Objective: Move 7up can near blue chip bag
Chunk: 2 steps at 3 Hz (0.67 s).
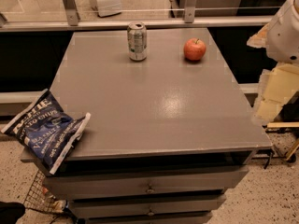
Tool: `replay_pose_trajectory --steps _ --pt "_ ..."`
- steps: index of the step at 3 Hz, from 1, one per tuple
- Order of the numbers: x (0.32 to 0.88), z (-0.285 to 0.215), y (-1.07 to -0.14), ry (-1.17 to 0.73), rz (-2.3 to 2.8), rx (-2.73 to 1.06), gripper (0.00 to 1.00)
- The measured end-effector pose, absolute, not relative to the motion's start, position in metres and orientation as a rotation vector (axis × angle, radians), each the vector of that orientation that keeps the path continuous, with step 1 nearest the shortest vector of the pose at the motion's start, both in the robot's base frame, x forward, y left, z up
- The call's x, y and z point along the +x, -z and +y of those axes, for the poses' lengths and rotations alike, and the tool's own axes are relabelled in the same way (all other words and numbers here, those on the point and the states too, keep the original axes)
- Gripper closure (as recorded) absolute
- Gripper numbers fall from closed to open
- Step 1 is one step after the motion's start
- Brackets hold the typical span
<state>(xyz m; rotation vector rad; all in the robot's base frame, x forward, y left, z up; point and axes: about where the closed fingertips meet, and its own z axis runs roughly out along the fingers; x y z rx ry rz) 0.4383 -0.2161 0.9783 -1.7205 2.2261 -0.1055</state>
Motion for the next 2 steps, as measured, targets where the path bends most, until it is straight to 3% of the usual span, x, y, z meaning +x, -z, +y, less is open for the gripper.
replay_pose_trajectory --steps 2 --pt "0.454 -0.222 -0.982 0.131 2.185 -1.623 0.0"
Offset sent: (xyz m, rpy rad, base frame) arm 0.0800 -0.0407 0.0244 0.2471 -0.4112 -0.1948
